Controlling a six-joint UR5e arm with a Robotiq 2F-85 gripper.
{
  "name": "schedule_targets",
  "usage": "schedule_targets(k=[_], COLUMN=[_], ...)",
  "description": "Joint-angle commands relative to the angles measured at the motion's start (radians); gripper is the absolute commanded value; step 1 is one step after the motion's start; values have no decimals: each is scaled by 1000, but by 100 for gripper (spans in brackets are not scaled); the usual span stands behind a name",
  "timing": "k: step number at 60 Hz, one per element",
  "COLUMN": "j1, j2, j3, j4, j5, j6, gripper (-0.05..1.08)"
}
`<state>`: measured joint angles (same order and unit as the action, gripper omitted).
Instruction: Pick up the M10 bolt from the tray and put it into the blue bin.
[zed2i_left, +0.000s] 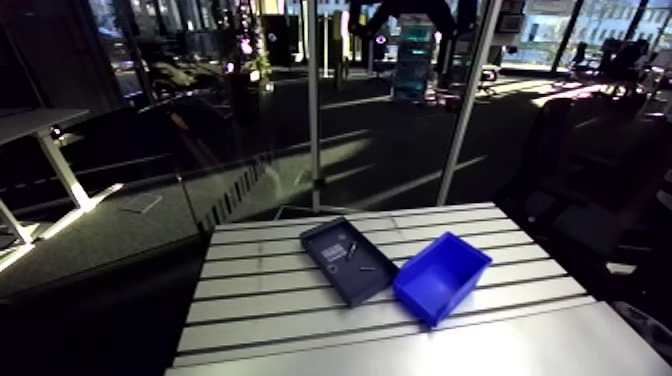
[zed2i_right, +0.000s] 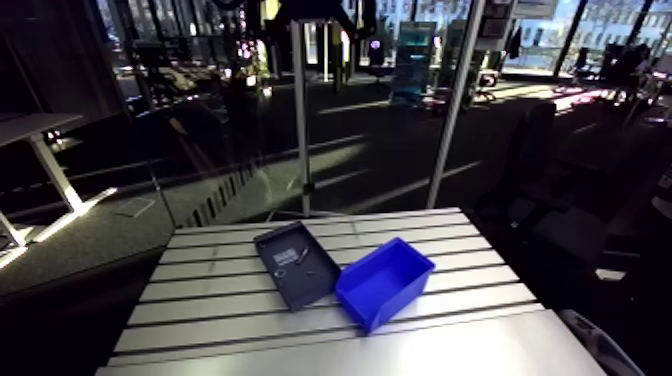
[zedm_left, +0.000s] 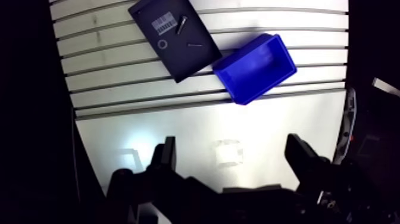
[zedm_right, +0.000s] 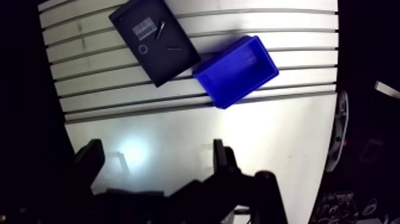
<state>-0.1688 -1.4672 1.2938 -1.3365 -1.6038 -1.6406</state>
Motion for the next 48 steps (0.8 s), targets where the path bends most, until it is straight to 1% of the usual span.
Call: schedule_targets(k=[1, 33, 48], j1=[25, 22, 17], j2=[12, 17, 26], j3=[0, 6, 22], j4=[-2, -3, -5], j5=[20, 21, 20], j6=[57, 58, 67], gripper=[1, 1, 1])
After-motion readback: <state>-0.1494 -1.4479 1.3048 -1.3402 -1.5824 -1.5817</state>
